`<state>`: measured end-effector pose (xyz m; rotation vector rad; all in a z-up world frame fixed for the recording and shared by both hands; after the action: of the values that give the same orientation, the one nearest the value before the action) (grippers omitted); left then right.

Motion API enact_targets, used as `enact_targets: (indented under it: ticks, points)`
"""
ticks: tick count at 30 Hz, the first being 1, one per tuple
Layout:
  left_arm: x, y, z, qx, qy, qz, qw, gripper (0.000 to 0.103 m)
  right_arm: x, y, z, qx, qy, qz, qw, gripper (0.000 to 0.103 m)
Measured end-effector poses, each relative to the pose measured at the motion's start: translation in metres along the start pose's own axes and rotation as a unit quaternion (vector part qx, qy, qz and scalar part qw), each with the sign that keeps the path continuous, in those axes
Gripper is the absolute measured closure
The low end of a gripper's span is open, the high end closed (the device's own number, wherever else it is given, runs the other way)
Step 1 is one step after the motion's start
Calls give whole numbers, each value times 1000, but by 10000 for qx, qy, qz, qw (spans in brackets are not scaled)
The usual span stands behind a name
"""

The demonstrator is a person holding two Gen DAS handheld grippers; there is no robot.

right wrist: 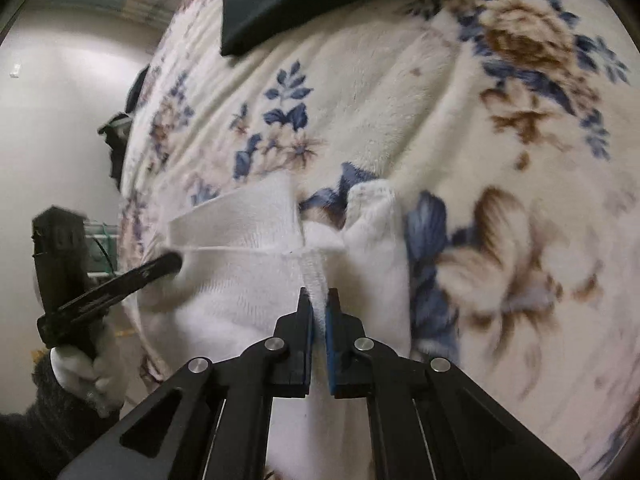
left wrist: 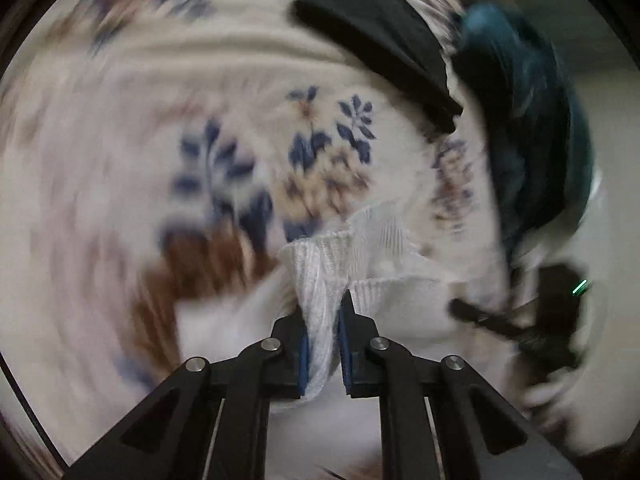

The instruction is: Fold small clothes

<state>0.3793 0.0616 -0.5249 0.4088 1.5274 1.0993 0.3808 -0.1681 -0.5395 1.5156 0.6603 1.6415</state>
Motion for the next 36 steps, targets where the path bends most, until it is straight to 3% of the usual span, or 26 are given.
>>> enact_targets:
  ticks: [1,4,6,8,9,12,14,15,16,18,20,22,25,26,28,30,32,34,35,36]
  points:
    - [7,7,-12,259,554,-158,9980,93,0,12,-5,-39,-112,82,9999,97]
    - [35,11,-44,958,1975,-529,9742,93,1,39,-26,196,-515,258,9981,98]
    - [58,0,-59,1291,2424,-389,9608,93,0,50,-45,475,-767,294,9955,98]
    - [77,-15,-62,1423,2640,-219,9537,93,-3,49,-59,762,-911,208,9927,98]
    - [77,-17,-56,1346,2543,-230,9574,90,-5,48,-61,772,-934,173,9925,97]
    - [54,-12,-26,887,1699,-407,9806,80,-14,35,-51,546,-787,-62,9954,97]
    - [37,-4,-8,427,845,-92,9955,55,-13,27,-39,353,-516,-199,9978,96]
    - [32,-1,-1,209,550,31,9983,40,-12,24,-33,270,-379,-260,9986,95]
    - [31,2,2,77,395,85,9992,39,-10,21,-28,241,-253,-317,9989,92]
    - [27,2,4,-41,217,125,9997,39,-9,15,-17,225,-77,-485,9985,61]
    - [26,0,2,-53,110,233,9997,39,-9,12,-12,170,-72,-516,9985,54]
    - [25,-3,0,-185,-175,505,9984,39,-9,9,-9,168,-41,-550,9983,54]
    - [20,-9,6,-417,-953,1137,9881,39,-3,7,0,26,130,-661,9977,54]
    - [13,-14,8,-511,-1310,1347,9809,39,0,7,4,10,181,-604,9980,54]
    - [7,-13,15,-571,-1870,1405,9706,39,9,5,10,-35,339,-512,9981,54]
    - [-8,-26,20,-618,-2520,1450,9548,39,25,-4,15,17,792,-469,9958,54]
    - [-14,-51,21,-231,-2961,1365,9451,39,36,-23,14,359,1267,-558,9897,54]
    - [-11,-72,19,151,-3114,1244,9420,39,36,-37,5,736,1618,-660,9819,54]
    - [-8,-85,18,412,-3078,1090,9443,39,36,-44,2,802,1820,-791,9768,59]
    - [-4,-94,17,588,-3027,1043,9455,40,36,-47,0,764,1994,-932,9725,79]
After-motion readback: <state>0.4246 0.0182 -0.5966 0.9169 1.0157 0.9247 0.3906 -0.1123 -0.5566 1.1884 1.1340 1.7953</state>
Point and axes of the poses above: each gripper's, at about its wrist camera, not at the fingertips, and y roughly against the way its jaws point, x to its left, z to its top, the point moved 5 cm from there along -y, roughly the way its jaws point, and after that the axes turned 12 degrees about -x, right-handed, at the moved point
